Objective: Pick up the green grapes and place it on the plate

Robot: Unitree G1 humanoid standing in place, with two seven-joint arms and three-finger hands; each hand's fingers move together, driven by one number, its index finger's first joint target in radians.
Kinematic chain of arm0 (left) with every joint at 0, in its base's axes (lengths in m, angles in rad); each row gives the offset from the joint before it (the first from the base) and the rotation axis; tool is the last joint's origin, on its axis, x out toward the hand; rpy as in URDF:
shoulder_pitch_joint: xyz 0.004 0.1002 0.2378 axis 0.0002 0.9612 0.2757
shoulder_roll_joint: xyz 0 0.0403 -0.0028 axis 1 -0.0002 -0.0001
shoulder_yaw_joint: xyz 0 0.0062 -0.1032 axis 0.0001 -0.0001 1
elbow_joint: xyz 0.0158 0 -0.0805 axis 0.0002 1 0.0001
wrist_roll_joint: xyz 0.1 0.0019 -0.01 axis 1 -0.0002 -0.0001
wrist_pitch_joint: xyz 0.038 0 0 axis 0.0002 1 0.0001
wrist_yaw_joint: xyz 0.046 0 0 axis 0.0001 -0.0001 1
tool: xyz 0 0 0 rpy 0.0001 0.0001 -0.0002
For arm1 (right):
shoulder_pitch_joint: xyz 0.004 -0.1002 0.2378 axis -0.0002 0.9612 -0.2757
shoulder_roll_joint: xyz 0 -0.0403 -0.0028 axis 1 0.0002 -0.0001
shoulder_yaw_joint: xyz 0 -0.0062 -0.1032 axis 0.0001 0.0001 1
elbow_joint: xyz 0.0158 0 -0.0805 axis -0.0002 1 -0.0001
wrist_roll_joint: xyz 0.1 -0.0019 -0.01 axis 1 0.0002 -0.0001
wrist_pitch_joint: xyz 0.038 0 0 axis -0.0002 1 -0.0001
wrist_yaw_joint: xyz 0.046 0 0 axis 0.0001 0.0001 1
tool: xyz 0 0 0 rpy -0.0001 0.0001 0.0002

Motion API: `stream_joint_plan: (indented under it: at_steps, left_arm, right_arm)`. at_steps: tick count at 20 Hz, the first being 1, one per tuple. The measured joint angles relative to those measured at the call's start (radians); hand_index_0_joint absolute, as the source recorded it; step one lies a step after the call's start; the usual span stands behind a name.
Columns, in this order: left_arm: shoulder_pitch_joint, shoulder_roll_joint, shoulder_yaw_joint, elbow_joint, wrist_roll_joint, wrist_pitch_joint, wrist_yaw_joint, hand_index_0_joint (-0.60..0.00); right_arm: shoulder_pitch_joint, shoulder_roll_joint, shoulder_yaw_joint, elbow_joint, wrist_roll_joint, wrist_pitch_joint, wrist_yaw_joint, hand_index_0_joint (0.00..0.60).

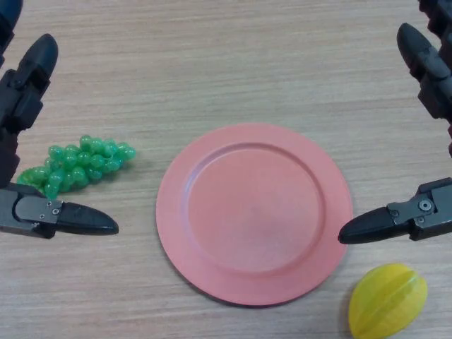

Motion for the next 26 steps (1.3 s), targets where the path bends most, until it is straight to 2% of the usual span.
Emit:
stream_joint_plan:
  at_steps: [7, 10, 12, 16, 22, 26]
  left_arm:
    - [-0.002, -0.005, -0.007, 0.006, 0.004, 0.000, 0.000, 0.000]
    - [-0.052, 0.023, -0.022, 0.095, 0.054, 0.000, -0.005, 0.000]
    - [-0.090, 0.058, -0.040, 0.191, 0.160, -0.009, -0.038, 0.000]
    - [-0.169, 0.081, -0.141, 0.395, 0.353, -0.091, -0.086, 0.000]
    - [-0.247, 0.086, -0.229, 0.647, 0.645, -0.269, -0.106, 0.000]
    - [-0.277, 0.086, -0.274, 0.830, 0.862, -0.357, -0.124, 0.000]
  right_arm:
    - [0.009, 0.002, 0.000, 0.000, -0.003, 0.000, 0.001, 0.000]
    - [0.002, -0.006, 0.000, 0.000, 0.006, 0.000, -0.004, 0.000]
    - [0.003, -0.024, -0.001, 0.000, 0.008, 0.000, -0.013, 0.000]
    - [0.009, -0.042, -0.001, 0.000, 0.047, 0.000, -0.030, 0.000]
    - [0.035, -0.075, -0.017, 0.000, 0.065, -0.006, -0.045, 0.000]
    - [0.048, -0.076, -0.045, 0.000, 0.078, -0.024, -0.043, 0.000]
